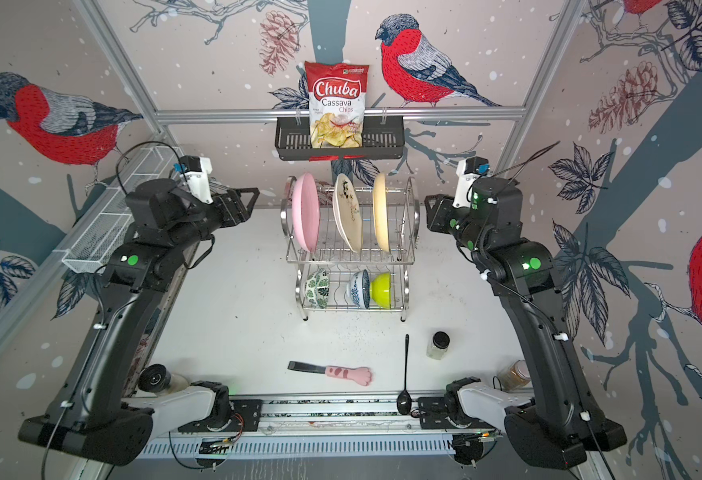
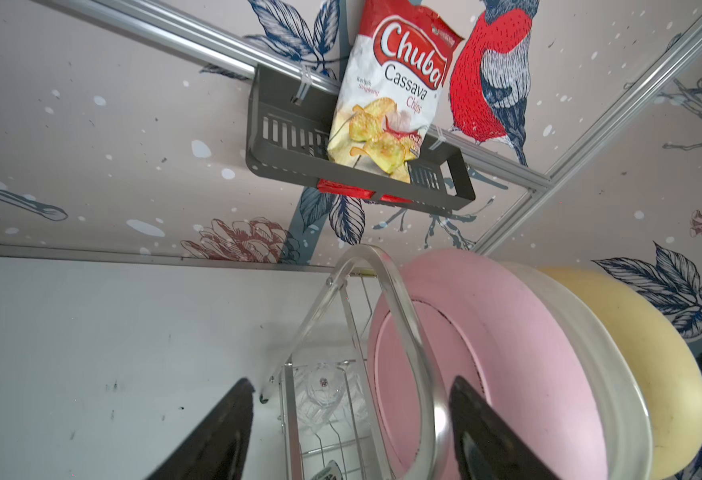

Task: Unload the mixed dishes from the dish rack
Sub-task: 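Raise both arms and reach both grippers toward the upright plates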

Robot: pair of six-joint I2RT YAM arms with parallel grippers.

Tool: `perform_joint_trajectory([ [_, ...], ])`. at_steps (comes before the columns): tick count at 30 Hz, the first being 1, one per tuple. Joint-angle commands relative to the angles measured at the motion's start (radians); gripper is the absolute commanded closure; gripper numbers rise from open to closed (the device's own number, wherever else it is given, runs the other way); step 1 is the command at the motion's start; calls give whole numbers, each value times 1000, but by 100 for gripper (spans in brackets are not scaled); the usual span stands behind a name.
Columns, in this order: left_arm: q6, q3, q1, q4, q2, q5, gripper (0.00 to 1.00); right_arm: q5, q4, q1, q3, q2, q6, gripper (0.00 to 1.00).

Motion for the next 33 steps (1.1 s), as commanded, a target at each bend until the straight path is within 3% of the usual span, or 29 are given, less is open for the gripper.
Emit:
perform_joint_trajectory([
  [1, 21, 22, -25, -53, 30, 60, 27, -46, -4, 24, -8, 27, -27, 58],
  [12, 68, 88, -152, -121, 147, 10, 33, -28, 2, 39, -13, 95, -41, 60],
  [24, 71, 96, -168, -99, 197, -1, 62, -44, 44, 39, -43, 134, -48, 72],
  [28, 73, 102, -168, -90, 212, -4, 76, -53, 53, 38, -39, 161, -56, 75],
  [33, 76, 115, -168, -72, 244, -17, 85, -62, 67, 38, -28, 203, -67, 81],
])
